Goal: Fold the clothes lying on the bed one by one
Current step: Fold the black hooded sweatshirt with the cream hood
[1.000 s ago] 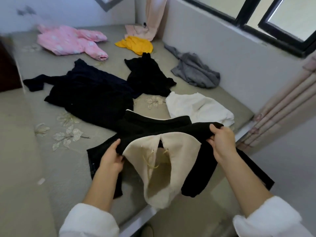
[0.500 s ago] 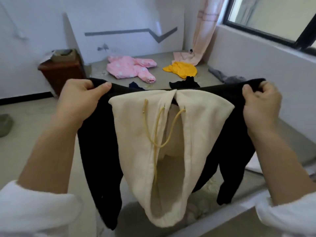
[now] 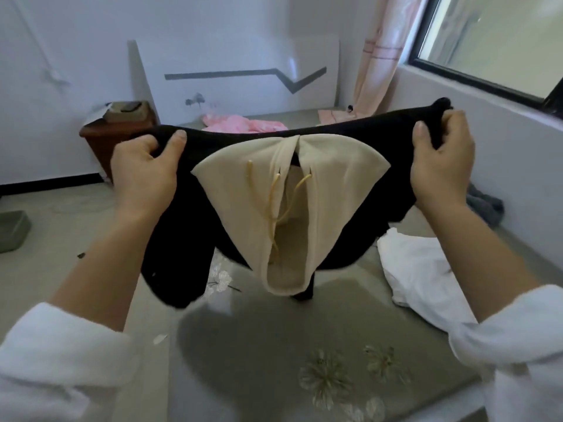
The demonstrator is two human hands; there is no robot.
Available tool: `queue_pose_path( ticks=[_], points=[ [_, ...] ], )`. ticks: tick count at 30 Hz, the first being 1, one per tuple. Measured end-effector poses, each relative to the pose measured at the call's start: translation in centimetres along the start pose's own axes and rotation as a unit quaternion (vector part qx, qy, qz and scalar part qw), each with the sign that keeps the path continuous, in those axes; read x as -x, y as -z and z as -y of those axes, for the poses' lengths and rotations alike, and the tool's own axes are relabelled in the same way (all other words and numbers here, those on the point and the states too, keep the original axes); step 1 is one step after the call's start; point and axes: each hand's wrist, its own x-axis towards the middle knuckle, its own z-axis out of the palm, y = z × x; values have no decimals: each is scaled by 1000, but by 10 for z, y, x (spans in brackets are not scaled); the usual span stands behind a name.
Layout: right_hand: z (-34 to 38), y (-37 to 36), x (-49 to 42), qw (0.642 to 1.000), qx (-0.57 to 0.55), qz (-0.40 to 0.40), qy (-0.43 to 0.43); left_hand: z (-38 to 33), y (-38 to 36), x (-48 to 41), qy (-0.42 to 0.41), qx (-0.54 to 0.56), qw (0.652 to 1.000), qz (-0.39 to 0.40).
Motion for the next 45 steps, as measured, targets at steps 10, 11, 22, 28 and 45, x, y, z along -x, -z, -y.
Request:
queue_pose_path(
  ticks=[10, 11, 22, 28, 45],
  points=[
    [-132, 45, 119, 961, -93, 149, -215, 63, -31, 186, 227, -3, 968, 110],
    [-157, 46, 134, 946, -81, 172, -263, 74, -42, 208, 258, -15, 958, 123],
    [-311, 56, 284, 747, -17, 214, -629, 172, -108, 393, 637, 52, 758, 129],
    [-328, 73, 317, 721, -35, 263, -640, 193, -112, 432, 615, 32, 755, 226],
    [-355, 65, 375, 737, 223, 586, -253, 207, -125, 462, 313, -147, 799, 491]
  ],
)
